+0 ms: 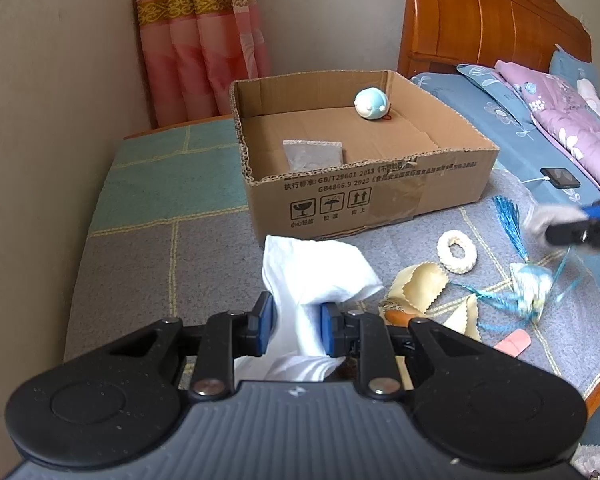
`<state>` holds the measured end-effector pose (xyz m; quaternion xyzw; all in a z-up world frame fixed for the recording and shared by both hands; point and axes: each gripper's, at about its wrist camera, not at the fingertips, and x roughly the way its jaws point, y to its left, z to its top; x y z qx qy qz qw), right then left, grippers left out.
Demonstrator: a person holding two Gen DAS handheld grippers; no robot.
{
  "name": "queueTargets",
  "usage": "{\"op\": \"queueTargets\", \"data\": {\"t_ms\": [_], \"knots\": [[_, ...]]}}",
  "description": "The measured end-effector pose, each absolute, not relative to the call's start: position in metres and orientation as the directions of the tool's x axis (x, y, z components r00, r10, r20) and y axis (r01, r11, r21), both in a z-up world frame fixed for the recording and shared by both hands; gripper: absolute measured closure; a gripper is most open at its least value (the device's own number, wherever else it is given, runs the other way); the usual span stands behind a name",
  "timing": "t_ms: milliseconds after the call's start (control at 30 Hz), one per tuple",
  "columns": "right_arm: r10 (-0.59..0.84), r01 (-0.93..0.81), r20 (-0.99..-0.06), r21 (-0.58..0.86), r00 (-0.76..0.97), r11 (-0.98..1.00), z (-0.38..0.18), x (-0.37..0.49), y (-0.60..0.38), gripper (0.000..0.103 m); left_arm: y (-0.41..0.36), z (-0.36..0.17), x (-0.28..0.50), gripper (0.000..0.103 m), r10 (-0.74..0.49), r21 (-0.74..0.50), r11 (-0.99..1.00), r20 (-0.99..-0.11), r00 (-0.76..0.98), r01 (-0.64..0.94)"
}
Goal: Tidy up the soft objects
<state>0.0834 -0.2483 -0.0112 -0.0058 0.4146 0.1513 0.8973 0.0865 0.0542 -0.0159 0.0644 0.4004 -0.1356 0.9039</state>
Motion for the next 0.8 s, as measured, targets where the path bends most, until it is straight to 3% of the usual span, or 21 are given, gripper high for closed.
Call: {"op": "queueTargets", "data": {"t_ms": [267,500,633,800], "knots": [[0.288,-0.306,-0.705,0.106,0.648,0.946,0.016,0.086,-0.252,0.061,0.053,-0.012,0.082,0.080,-0.201,0.009,0.953,-0.731,0.652,0.304],[0.313,-0.313,-0.786,0.161,0.533,0.936,-0.031,0.084,-0.244,0.060,0.050,-0.015,0.080,0.080,-0.201,0.012,0.950,-0.742,0.639,0.313],[0.353,-0.266,-0.804,0.250,0.479,0.931,-0.050,0.090,-0.257,0.052,0.047,-0.015,0.077,0.080,-0.204,0.018,0.947,-0.742,0.639,0.322],[0.389,-0.220,-0.773,0.321,0.501,0.921,-0.037,0.098,-0.278,0.043,0.047,-0.014,0.075,0.080,-0.213,0.009,0.946,-0.737,0.642,0.324]]}}
